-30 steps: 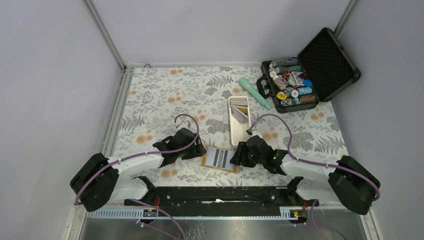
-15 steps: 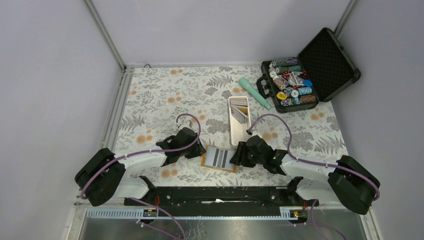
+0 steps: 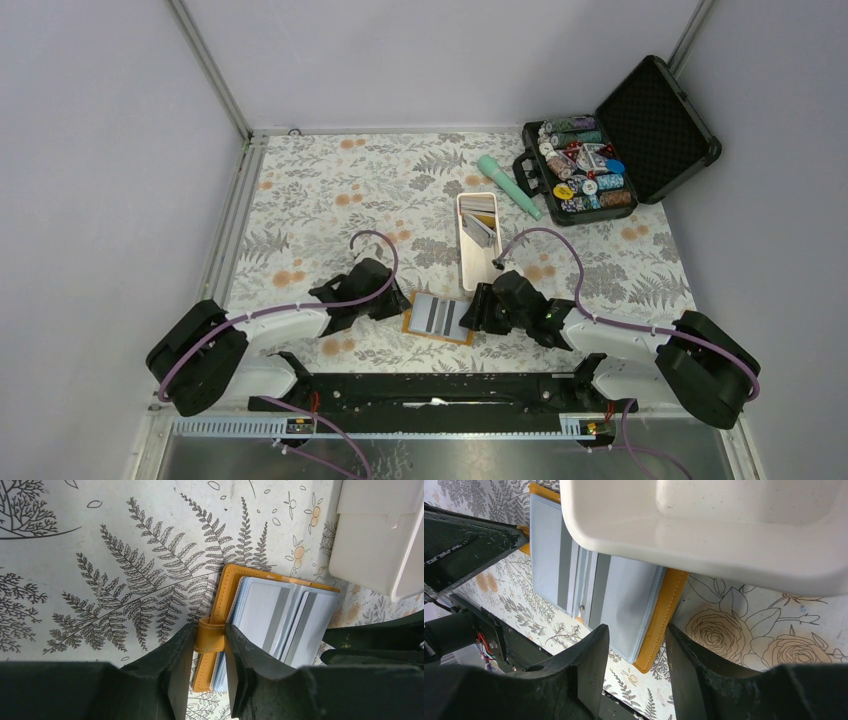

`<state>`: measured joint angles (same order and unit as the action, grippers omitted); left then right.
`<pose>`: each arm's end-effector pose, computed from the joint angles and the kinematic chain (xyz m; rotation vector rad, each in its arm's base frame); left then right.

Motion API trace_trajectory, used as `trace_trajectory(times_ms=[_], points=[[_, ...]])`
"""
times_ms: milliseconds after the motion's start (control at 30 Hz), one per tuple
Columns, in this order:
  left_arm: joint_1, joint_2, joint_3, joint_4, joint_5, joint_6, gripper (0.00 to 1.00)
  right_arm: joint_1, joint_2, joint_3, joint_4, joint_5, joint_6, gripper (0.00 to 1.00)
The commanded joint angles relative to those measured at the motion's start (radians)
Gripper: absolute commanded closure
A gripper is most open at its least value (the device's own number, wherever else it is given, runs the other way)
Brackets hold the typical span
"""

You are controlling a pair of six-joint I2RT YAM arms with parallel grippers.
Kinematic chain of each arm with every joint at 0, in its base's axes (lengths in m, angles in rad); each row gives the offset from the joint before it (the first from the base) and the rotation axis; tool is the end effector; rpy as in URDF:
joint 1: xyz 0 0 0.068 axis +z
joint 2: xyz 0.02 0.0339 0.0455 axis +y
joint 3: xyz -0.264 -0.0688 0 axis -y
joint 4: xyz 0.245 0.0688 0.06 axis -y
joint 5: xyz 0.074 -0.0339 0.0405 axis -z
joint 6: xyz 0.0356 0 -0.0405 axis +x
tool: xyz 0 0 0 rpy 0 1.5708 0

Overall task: Put the credit cards into the card holder
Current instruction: Close the card holder at the center of the board.

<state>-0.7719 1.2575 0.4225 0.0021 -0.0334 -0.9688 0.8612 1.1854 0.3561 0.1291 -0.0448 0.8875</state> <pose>0.1594 -0.1535 0.1422 -0.2667 2.5326 -0.7254 0.1384 0.1636 0.1474 0.0067 2.4621 0.9137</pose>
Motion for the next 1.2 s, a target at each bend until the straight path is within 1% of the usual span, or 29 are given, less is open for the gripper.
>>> trace_trajectory(times_ms=[0,300,333,400,467,600,867,1033,1167], points=[[-0.007,0.01,-0.027,-0.053,0.027,-0.003,0.69,0.0,0.008,0.009,0.021,0.008,0.007,0.47],[-0.013,-0.025,-0.053,-0.058,0.029,-0.021,0.69,0.0,0.016,0.01,0.023,0.008,0.008,0.47],[-0.013,-0.027,-0.053,-0.056,0.029,-0.018,0.72,0.001,0.017,0.01,0.024,0.007,0.008,0.47],[-0.013,-0.036,-0.054,-0.051,0.029,-0.013,0.81,0.001,0.019,0.008,0.025,0.008,0.007,0.47],[-0.013,-0.066,-0.061,-0.029,0.061,-0.004,0.9,0.0,0.019,0.008,0.024,0.009,0.007,0.47],[-0.013,-0.148,-0.087,0.038,0.111,-0.008,0.99,0.001,0.017,0.006,0.024,0.013,0.008,0.47],[-0.008,-0.297,-0.136,0.121,0.166,-0.044,1.0,0.0,-0.004,0.027,-0.015,0.033,-0.015,0.46],[0.0,-0.315,-0.182,0.255,0.24,-0.1,1.0,-0.001,-0.027,0.047,-0.06,0.039,-0.035,0.43],[0.001,-0.323,-0.211,0.367,0.28,-0.144,1.0,-0.001,-0.058,0.061,-0.107,0.084,-0.055,0.43]])
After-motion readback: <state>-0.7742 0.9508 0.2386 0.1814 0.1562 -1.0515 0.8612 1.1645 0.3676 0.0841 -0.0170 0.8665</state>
